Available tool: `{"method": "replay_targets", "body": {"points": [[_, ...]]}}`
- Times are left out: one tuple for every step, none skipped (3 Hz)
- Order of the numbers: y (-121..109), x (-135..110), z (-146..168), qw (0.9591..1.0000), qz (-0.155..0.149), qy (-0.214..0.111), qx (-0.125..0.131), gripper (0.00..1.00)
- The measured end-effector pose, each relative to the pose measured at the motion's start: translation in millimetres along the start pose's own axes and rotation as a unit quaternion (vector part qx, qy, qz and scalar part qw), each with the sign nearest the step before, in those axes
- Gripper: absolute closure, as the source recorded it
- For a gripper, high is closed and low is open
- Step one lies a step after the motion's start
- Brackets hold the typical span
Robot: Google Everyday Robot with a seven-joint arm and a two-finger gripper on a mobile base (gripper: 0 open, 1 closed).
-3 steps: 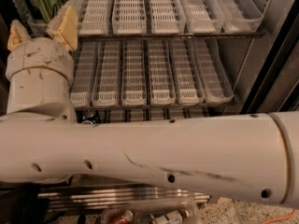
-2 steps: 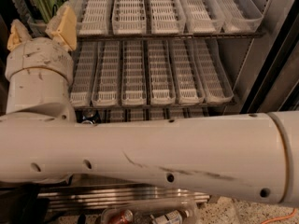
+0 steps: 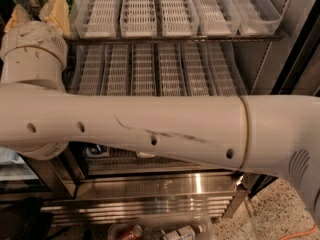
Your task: Pick green can from top shelf of fridge
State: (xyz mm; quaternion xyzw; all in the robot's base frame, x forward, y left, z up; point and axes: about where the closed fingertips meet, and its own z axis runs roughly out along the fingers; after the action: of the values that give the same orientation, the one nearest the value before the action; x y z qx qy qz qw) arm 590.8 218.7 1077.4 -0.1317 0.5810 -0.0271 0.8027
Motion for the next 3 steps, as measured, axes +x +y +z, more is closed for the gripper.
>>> {"method": "replay_targets", "body": {"points": [[-3.0,5.2,17.5,0.9999,-0.007,0.005,0.013,0.35],[-4.2,7.3,22.7,0.9998,-0.004,0.011,0.019,0.35],[-6.5,9.4,27.4,0.9996,-0.002,0.015,0.025,0.34]]}}
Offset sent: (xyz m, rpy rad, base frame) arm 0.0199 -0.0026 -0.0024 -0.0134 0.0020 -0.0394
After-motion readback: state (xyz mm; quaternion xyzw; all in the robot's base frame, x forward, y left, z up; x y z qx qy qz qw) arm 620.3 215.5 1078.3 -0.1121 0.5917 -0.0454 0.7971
